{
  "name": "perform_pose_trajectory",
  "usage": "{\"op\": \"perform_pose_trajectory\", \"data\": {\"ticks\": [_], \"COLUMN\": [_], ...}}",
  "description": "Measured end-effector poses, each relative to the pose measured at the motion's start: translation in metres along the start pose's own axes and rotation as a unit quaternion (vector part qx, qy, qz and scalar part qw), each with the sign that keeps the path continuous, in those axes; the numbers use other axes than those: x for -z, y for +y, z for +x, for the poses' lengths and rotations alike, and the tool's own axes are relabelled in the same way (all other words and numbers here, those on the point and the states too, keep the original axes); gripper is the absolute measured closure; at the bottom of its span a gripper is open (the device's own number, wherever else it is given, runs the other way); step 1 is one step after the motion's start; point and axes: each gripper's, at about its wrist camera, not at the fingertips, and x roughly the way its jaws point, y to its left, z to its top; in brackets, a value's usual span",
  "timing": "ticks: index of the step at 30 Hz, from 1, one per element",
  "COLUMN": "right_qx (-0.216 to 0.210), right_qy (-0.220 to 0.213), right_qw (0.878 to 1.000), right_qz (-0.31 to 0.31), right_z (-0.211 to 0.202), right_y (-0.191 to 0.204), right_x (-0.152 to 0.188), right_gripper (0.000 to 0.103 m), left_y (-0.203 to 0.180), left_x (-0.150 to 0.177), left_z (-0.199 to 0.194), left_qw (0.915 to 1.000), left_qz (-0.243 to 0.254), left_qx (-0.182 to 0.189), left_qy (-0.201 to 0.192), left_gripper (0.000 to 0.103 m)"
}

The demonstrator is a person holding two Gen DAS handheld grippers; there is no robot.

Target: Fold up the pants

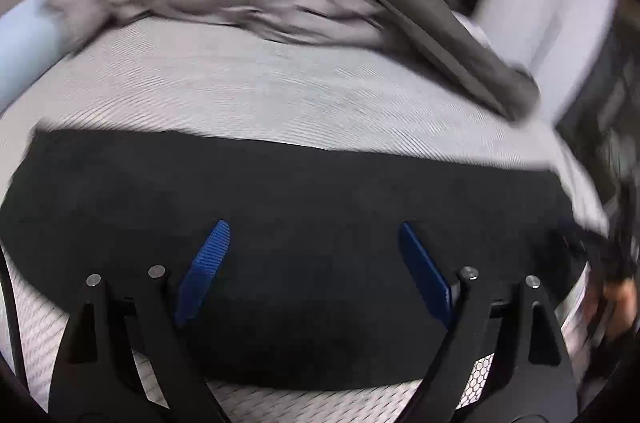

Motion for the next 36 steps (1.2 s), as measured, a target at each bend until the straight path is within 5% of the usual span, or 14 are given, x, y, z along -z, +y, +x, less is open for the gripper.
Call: {"op": "perform_pose_trajectory", "data": {"ticks": [5, 8, 13, 16, 20, 25, 30, 33, 36], "right_qx": [0.040, 0.050, 0.199, 0.180, 0.220, 0.162, 0.060, 0.087, 0.106], "right_qy": [0.058, 0.045, 0.044, 0.032, 0.025, -0.016, 0.001, 0.038, 0.036], "right_qw": [0.993, 0.989, 0.978, 0.982, 0.975, 0.986, 0.992, 0.983, 0.984], "right_qz": [-0.098, -0.133, -0.048, 0.047, 0.022, -0.044, -0.113, -0.157, -0.139], "right_z": [0.065, 0.061, 0.056, 0.049, 0.043, 0.024, 0.062, 0.097, 0.102], "right_y": [0.044, 0.036, -0.052, -0.106, -0.087, -0.019, 0.061, 0.078, 0.049], "right_x": [-0.001, 0.009, -0.002, 0.005, -0.003, -0.018, -0.033, -0.024, -0.032], "right_gripper": [0.017, 0.014, 0.009, 0.010, 0.010, 0.010, 0.010, 0.011, 0.010], "left_y": [-0.069, -0.082, -0.065, -0.039, -0.018, -0.061, -0.119, -0.114, -0.097], "left_x": [0.011, 0.022, 0.027, 0.031, 0.023, 0.005, 0.000, 0.000, -0.005], "left_z": [0.054, 0.077, 0.079, 0.069, 0.057, 0.047, 0.095, 0.123, 0.118], "left_qw": [0.9935, 0.9859, 0.9858, 0.9858, 0.9910, 0.9946, 0.9844, 0.9801, 0.9814], "left_qz": [0.090, 0.126, 0.112, 0.099, 0.059, 0.083, 0.144, 0.141, 0.137], "left_qx": [0.009, -0.014, -0.035, -0.070, -0.070, -0.015, -0.026, -0.036, -0.058], "left_qy": [0.069, 0.109, 0.120, 0.116, 0.097, 0.062, 0.097, 0.135, 0.121], "left_gripper": [0.015, 0.015, 0.010, 0.000, 0.008, 0.014, 0.017, 0.019, 0.014]}}
